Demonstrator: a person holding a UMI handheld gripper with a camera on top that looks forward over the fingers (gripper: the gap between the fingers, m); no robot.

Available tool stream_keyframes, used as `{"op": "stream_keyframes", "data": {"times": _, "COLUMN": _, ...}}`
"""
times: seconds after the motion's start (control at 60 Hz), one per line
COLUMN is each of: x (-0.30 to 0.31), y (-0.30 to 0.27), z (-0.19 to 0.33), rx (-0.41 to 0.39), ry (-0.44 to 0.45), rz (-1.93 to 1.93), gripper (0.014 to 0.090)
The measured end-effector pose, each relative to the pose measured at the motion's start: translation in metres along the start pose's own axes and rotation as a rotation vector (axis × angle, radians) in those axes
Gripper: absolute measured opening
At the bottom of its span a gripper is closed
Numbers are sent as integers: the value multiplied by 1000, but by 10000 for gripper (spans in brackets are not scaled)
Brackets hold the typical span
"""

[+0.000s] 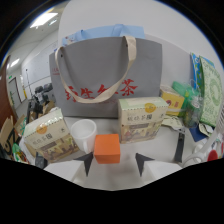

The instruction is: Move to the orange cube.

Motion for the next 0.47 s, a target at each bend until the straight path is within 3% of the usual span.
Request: {"op": "stream_keyframes", "data": {"times": 0.467, "x": 0, "y": 6, "z": -2, "rx": -6, "ry": 18, "rz": 7, "gripper": 846}}
